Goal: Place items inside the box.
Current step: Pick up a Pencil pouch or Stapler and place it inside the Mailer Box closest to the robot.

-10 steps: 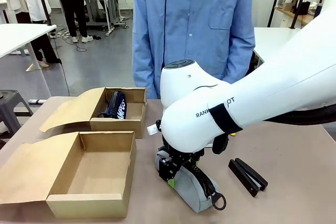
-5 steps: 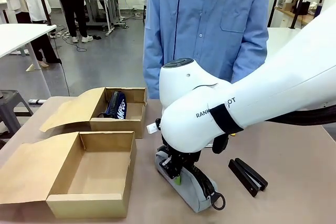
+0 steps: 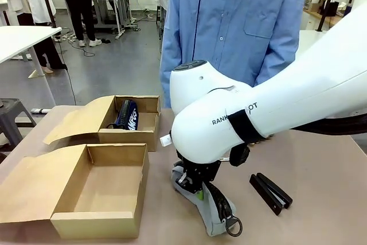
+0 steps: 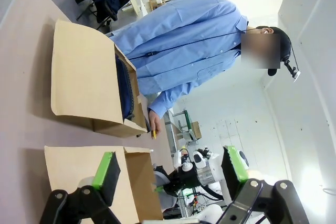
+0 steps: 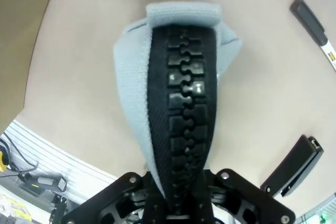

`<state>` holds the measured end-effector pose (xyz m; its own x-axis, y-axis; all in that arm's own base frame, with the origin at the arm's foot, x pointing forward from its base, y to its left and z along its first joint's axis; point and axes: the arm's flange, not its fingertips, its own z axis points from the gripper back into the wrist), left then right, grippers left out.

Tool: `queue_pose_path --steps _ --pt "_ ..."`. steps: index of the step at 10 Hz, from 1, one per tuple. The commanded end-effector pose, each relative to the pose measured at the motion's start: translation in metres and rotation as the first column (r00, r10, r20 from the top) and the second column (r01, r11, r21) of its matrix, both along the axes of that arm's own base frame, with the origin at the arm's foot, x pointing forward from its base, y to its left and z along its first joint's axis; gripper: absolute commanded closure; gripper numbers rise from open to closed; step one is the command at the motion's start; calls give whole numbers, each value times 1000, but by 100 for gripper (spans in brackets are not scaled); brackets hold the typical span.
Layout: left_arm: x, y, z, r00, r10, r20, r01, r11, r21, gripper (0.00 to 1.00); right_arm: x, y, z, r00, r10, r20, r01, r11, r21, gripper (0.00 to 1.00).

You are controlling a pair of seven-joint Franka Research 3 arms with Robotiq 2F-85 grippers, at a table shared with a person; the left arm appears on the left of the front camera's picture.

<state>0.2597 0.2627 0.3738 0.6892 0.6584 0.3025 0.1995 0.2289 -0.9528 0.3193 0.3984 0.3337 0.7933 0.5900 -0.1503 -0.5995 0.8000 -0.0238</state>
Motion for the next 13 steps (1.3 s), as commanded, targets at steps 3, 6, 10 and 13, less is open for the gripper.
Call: queue_pose_path --steps 3,6,10,13 --pt "1 -2 1 999 9 34 -9 1000 -2 0 -37 -11 66 983 -180 -23 181 981 67 100" --pt "1 -2 1 999 9 34 -9 1000 -2 0 -87 -52 127 935 -338 -109 352 919 176 100" --pt "1 -2 1 999 9 34 -9 1000 -2 0 -129 -153 144 784 -616 -69 614 755 230 100" --pt "1 -2 1 999 9 34 -9 1000 -2 0 -109 -165 139 742 -661 -111 658 686 312 100"
